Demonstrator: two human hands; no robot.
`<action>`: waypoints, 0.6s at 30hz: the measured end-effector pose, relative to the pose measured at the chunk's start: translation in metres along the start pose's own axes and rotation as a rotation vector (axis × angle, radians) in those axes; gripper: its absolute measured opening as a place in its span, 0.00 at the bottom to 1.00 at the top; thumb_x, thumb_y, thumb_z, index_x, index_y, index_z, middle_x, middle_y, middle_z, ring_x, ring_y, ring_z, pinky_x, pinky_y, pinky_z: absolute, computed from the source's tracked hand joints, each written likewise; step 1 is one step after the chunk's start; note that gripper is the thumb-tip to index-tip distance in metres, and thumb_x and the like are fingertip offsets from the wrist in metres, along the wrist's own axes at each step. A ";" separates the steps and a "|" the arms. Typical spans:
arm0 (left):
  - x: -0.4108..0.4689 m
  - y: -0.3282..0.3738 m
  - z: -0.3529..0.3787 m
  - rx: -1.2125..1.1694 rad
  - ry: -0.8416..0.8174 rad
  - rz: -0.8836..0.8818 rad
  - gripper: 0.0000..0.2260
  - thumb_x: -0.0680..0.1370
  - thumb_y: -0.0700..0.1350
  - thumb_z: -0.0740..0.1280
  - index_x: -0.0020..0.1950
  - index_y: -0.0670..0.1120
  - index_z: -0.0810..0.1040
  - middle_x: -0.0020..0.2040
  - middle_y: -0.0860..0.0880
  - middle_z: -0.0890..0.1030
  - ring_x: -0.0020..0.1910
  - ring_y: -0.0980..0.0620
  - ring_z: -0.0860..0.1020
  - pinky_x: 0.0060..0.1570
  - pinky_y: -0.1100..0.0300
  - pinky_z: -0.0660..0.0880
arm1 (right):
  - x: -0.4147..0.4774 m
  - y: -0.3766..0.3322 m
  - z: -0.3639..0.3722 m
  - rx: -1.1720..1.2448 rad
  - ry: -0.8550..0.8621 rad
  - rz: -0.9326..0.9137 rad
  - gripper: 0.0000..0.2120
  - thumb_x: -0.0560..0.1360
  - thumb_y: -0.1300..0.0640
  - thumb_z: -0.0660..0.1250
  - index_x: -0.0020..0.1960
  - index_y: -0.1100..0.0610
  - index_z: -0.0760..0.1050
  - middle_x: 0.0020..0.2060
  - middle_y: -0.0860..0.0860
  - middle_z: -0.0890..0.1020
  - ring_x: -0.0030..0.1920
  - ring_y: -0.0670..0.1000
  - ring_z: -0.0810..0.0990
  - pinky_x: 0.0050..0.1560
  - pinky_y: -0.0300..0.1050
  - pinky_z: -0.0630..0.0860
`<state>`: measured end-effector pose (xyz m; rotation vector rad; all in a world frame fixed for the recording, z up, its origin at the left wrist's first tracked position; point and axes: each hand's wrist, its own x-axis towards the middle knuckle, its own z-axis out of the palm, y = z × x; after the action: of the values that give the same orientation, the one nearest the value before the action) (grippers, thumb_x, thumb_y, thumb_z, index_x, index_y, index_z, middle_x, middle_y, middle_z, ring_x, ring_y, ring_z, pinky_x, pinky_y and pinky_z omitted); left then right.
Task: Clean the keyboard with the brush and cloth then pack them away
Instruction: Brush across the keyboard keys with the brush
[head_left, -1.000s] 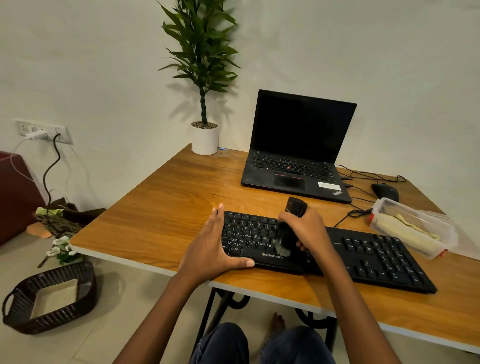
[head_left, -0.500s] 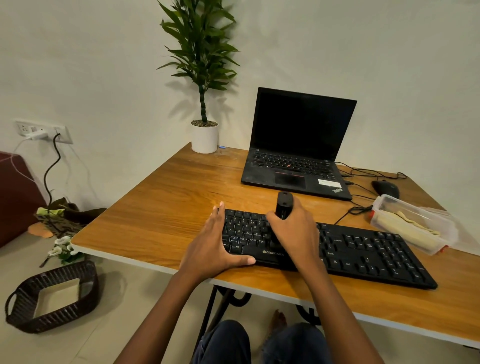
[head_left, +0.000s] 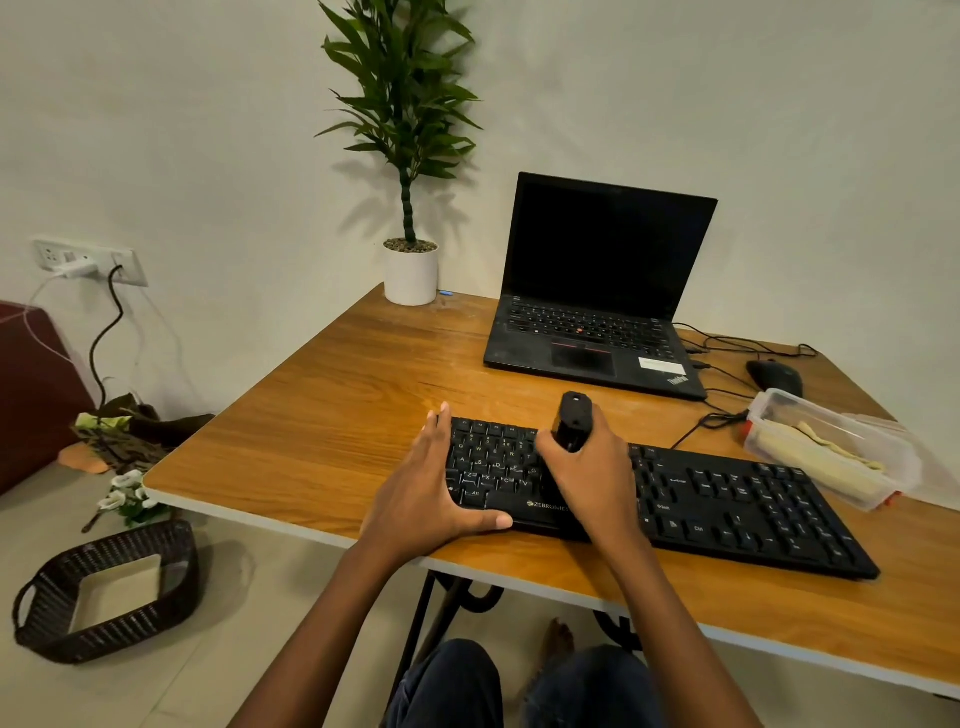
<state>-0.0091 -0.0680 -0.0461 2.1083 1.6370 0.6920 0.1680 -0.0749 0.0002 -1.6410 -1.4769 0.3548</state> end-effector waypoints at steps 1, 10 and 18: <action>0.000 0.000 0.000 -0.001 0.002 -0.001 0.62 0.55 0.74 0.67 0.75 0.53 0.32 0.78 0.52 0.40 0.76 0.53 0.46 0.71 0.48 0.60 | 0.003 -0.002 -0.003 0.057 -0.075 0.065 0.08 0.72 0.52 0.67 0.43 0.54 0.69 0.33 0.48 0.75 0.32 0.49 0.75 0.32 0.42 0.72; 0.000 -0.001 0.000 -0.008 0.012 0.010 0.62 0.57 0.72 0.70 0.75 0.53 0.32 0.77 0.53 0.40 0.76 0.54 0.47 0.71 0.48 0.60 | -0.002 0.004 0.003 0.063 0.096 -0.086 0.10 0.73 0.51 0.68 0.46 0.53 0.69 0.34 0.47 0.73 0.32 0.46 0.71 0.31 0.38 0.66; 0.002 0.000 0.000 -0.015 0.016 0.014 0.62 0.57 0.72 0.69 0.75 0.53 0.32 0.77 0.53 0.40 0.76 0.54 0.46 0.72 0.49 0.59 | 0.015 0.000 -0.004 0.161 -0.034 0.032 0.08 0.71 0.53 0.69 0.41 0.54 0.71 0.33 0.49 0.76 0.35 0.50 0.77 0.37 0.47 0.75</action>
<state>-0.0087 -0.0664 -0.0459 2.1114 1.6213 0.7249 0.1746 -0.0626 0.0070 -1.5383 -1.4103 0.5091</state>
